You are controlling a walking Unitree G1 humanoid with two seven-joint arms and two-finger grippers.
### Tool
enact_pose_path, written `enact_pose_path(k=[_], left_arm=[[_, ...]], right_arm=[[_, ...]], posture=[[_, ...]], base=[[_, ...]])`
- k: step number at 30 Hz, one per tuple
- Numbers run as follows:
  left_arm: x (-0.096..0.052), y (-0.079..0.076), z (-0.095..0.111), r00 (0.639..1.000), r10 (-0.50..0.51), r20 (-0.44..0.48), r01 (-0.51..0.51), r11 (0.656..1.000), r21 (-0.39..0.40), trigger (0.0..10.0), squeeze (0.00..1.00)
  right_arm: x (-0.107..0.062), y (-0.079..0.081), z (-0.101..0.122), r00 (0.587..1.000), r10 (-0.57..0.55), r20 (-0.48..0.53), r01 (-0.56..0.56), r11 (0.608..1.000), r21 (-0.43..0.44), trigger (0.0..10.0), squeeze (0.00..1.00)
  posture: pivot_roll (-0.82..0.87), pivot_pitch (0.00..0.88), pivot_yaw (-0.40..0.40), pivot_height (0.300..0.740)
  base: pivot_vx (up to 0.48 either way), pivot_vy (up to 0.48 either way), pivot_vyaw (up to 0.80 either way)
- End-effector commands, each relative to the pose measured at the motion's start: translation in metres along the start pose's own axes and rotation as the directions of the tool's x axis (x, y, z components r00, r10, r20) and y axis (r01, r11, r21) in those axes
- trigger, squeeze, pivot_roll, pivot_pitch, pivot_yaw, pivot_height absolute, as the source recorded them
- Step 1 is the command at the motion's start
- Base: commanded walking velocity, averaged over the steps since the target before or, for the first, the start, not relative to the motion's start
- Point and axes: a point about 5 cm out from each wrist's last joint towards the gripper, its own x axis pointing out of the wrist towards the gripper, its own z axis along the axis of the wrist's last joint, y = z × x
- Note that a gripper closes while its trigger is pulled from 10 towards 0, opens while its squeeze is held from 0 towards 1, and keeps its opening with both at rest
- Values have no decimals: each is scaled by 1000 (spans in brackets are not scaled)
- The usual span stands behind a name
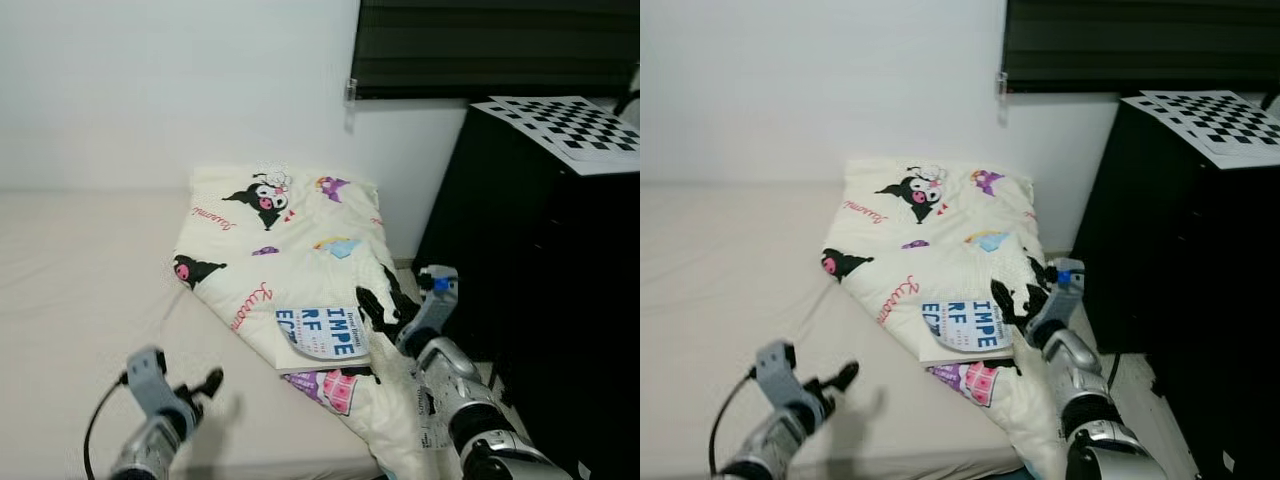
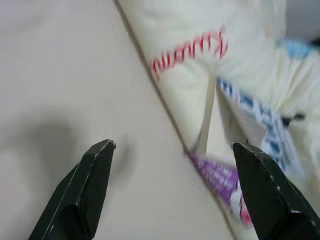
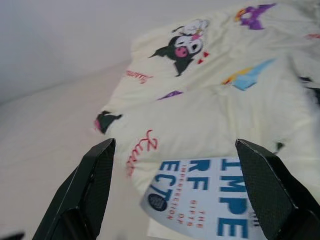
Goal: Clean up the room
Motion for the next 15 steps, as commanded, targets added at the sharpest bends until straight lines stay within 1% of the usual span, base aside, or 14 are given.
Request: enact_pose_path(k=[1, 3, 7, 8, 10, 12, 15], left_arm=[[4, -3, 13, 999, -27, 47, 26, 1000, 3, 10000, 0], [7, -7, 21, 996, -50, 79, 50, 999, 7, 10000, 0], [8, -9, 23, 994, -58, 88, 58, 998, 6, 10000, 0], [9, -10, 23, 995, -55, 80, 54, 998, 13, 10000, 0], [10, -13, 21, 997, -58, 59, 54, 996, 69, 10000, 0], [10, -15, 20, 996, -66, 60, 61, 995, 82, 10000, 0], [11, -15, 21, 996, -67, 65, 62, 995, 80, 10000, 0]], right_arm=[[3, 6, 1, 999, 39, -3, -39, 999, -5, 10000, 0], [3, 10, -1, 998, 65, -2, -65, 998, 2, 10000, 0], [3, 12, -2, 997, 72, 0, -72, 997, 10, 10000, 0], [2, 12, -3, 997, 72, -2, -72, 997, 13, 10000, 0], [1, 11, -6, 998, 68, -10, -68, 997, 19, 10000, 0], [0, 10, -7, 998, 63, -15, -63, 998, 21, 10000, 0], [0, 9, -7, 998, 58, -20, -57, 998, 21, 10000, 0]], posture=[[-107, 0, -46, 740], [-108, 0, -44, 740], [-108, 0, -41, 740], [-108, 0, -39, 740], [-107, 0, -39, 740], [-104, 0, -41, 740], [-103, 0, -42, 740]], base=[[285, 0, 0], [319, 0, 0], [327, 0, 0], [0, 0, 0], [0, 0, 0], [0, 0, 0], [0, 0, 0]])
